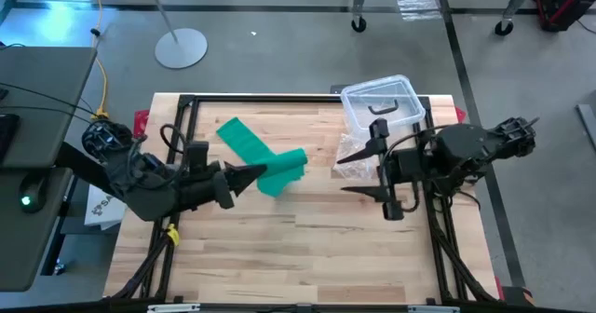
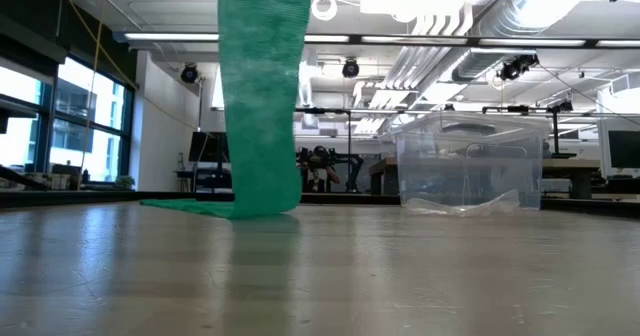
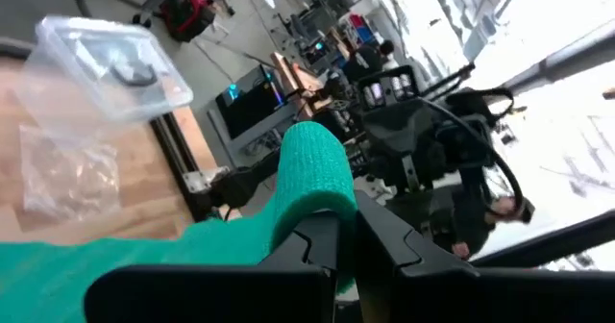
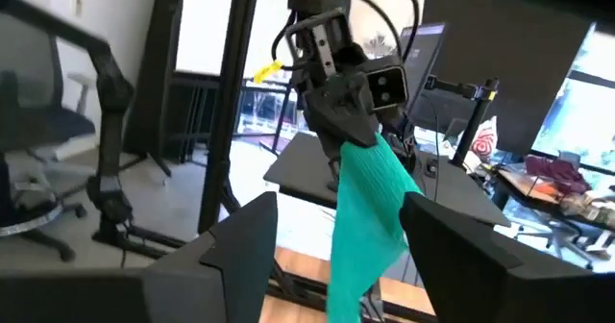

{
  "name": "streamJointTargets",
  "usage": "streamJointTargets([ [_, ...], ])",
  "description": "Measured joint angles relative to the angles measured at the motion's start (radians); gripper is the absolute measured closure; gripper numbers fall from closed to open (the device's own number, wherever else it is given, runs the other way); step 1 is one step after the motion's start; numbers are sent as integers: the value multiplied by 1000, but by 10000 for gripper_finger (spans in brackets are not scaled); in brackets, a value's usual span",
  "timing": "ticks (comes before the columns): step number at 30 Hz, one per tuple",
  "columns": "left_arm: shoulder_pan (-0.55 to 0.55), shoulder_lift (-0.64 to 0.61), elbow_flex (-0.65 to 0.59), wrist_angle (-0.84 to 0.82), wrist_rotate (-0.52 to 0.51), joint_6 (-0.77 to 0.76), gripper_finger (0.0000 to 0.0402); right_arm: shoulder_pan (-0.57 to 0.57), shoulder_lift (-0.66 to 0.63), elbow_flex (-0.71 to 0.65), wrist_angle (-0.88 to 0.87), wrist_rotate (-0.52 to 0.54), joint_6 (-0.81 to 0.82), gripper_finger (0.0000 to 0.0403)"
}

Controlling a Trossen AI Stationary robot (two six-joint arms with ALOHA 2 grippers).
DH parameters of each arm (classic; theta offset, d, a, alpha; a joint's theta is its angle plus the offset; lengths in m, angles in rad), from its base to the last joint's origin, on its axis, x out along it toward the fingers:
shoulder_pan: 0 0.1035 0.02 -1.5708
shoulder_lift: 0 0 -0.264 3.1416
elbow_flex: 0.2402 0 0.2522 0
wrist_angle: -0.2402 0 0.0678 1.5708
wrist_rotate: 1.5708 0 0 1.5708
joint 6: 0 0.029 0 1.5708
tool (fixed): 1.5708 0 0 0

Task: Roll bandage
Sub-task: Roll the green bandage

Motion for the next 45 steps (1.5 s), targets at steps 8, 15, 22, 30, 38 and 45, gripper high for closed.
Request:
streamJointTargets([
  [8,7,0,-95,54,55,-150,391,0,54,0,-66,-3,-125,153],
  [15,16,7,-165,256,114,-71,391,0,62,0,-86,-4,-5,153],
  [22,16,7,-177,444,126,114,390,19,15,2,-103,-4,204,153],
  [30,45,22,-177,510,195,158,390,32,39,1,-70,7,192,153],
  [38,70,48,-175,553,232,145,390,50,41,0,-53,9,112,153],
  [45,71,48,-175,556,236,152,390,82,40,0,-47,64,21,153],
])
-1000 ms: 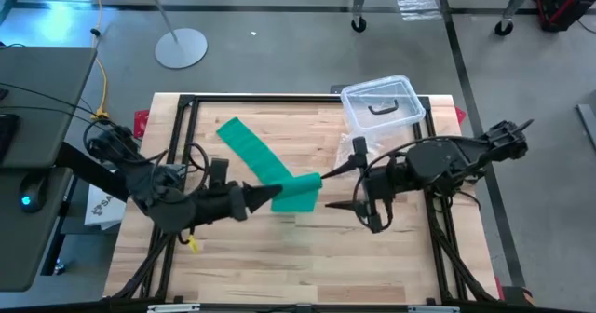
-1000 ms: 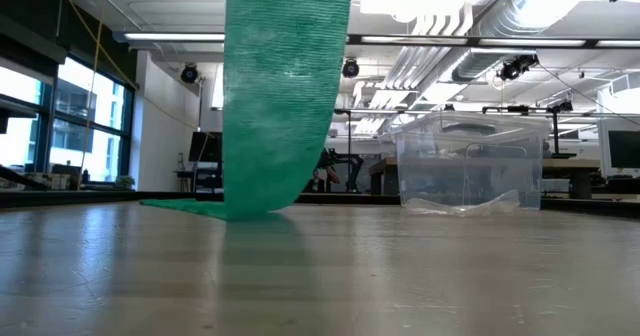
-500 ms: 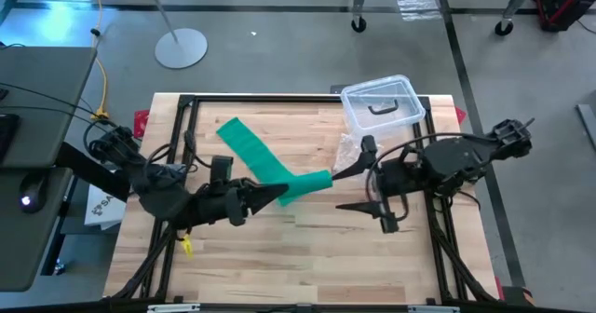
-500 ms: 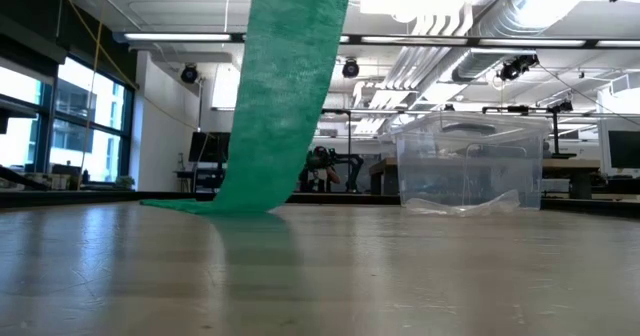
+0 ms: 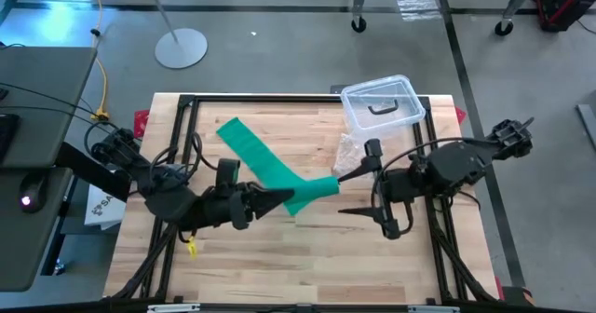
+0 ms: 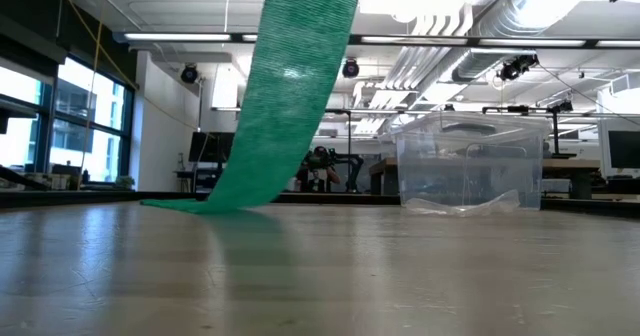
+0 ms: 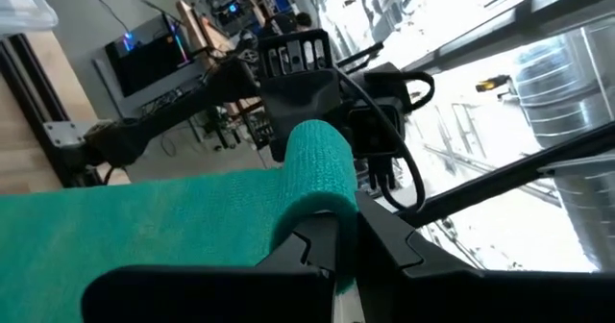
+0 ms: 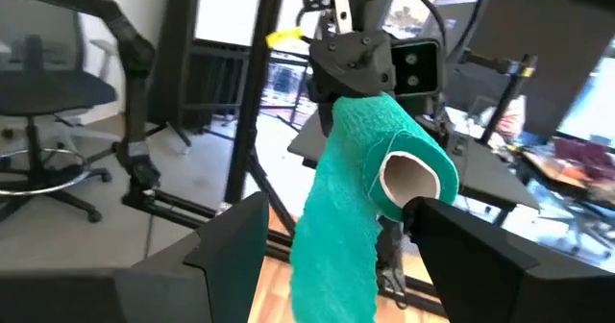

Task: Roll bandage
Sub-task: Roll the green bandage

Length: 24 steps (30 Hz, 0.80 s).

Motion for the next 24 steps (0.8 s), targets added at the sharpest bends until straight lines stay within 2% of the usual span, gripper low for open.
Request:
streamJointTargets([
  [4,2,3,-1,31,-9,37,390,24,-14,0,-6,74,-20,153],
  [11,3,5,-2,40,-12,56,390,51,-23,0,11,101,-20,153],
  [18,3,4,-2,42,-9,56,390,48,-23,0,31,107,-21,153],
  [24,2,3,-2,45,-6,67,390,38,-22,0,31,65,25,153],
])
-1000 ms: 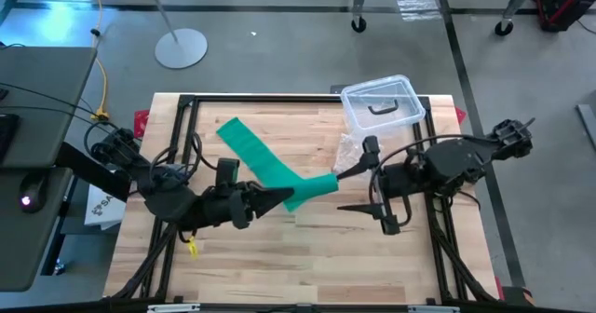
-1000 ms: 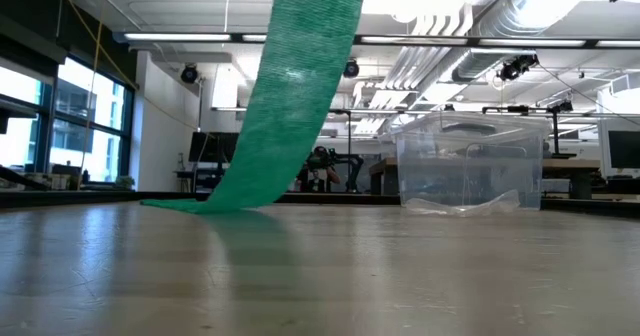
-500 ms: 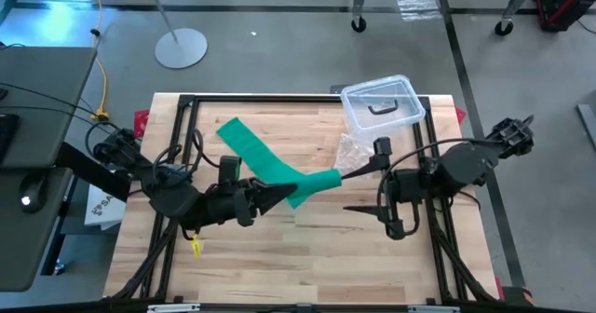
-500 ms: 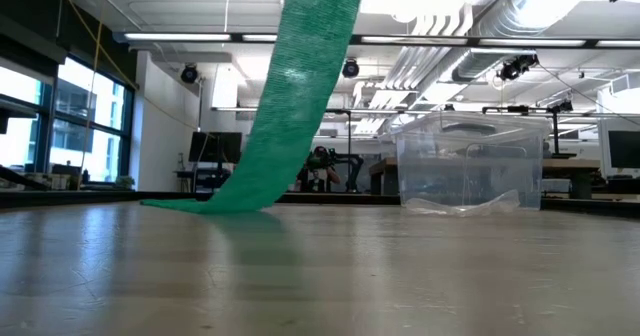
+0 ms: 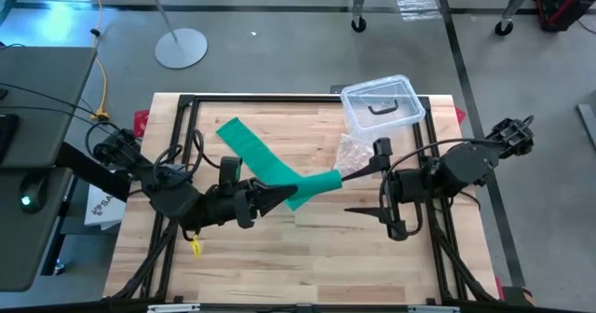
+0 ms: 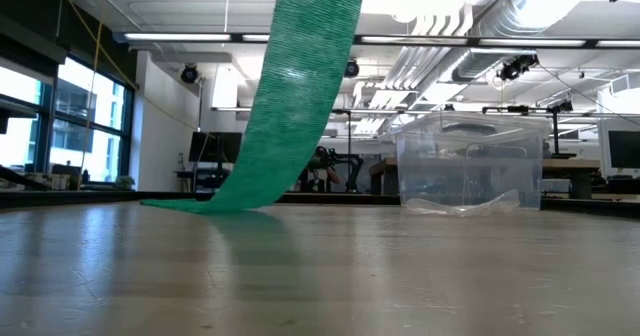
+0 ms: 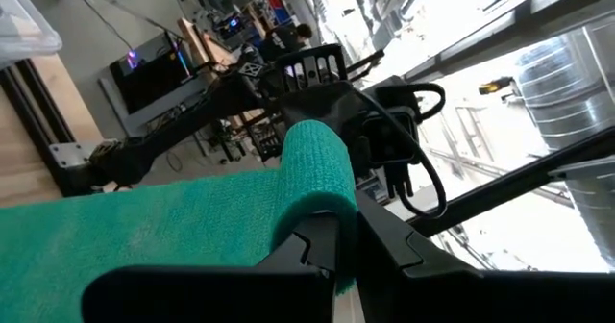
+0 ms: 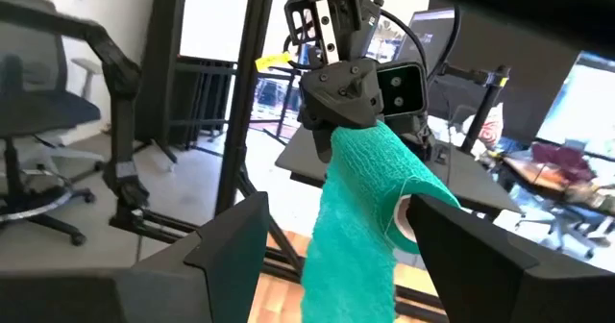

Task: Roll bandage
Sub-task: Roll the green bandage

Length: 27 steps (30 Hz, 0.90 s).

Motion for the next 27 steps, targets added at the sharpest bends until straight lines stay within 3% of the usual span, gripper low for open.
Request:
streamJointTargets([
  [17,0,-1,0,3,7,6,390,-42,5,0,-8,-44,123,153],
  [27,0,-2,0,24,9,42,390,-28,7,0,-13,49,132,153],
])
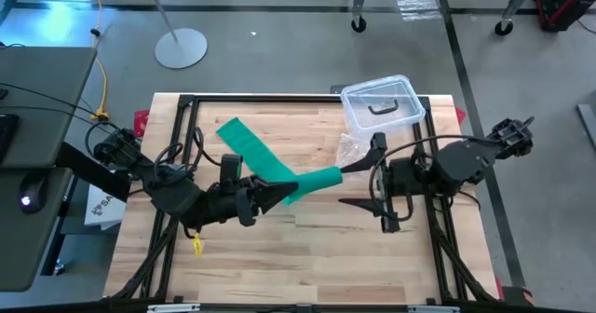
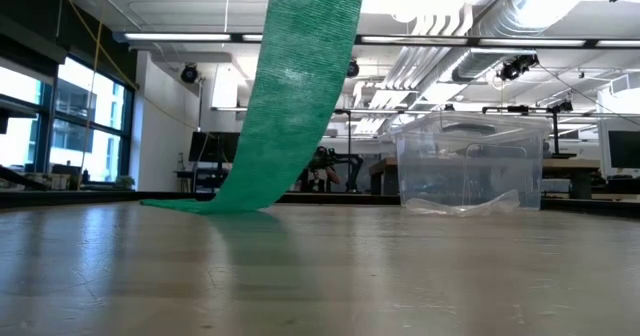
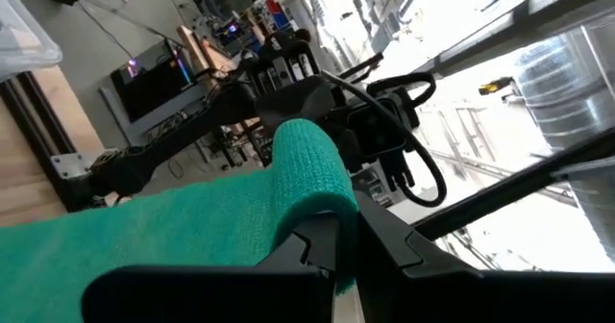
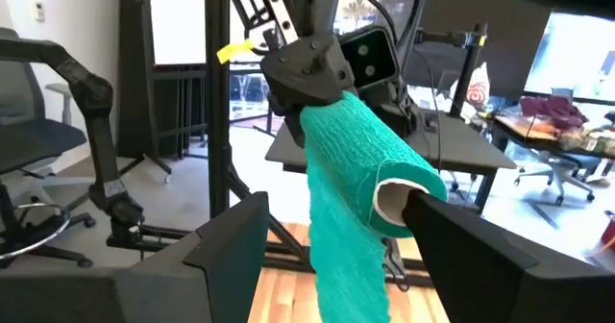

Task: Roll bandage
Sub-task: Roll the green bandage

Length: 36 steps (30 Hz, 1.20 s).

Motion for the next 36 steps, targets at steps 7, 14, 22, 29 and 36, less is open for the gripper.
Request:
streamJointTargets([
  [7,0,0,0,21,5,18,390,39,6,0,35,11,-82,153],
  [14,4,-1,0,17,29,22,390,37,39,0,51,16,-104,153],
  [22,4,-2,3,23,34,15,390,45,50,0,139,79,-211,153],
  [29,11,-2,3,20,76,16,390,38,45,-1,138,-56,-181,153],
  [36,28,-2,2,14,97,43,381,7,45,1,94,-17,-70,172],
])
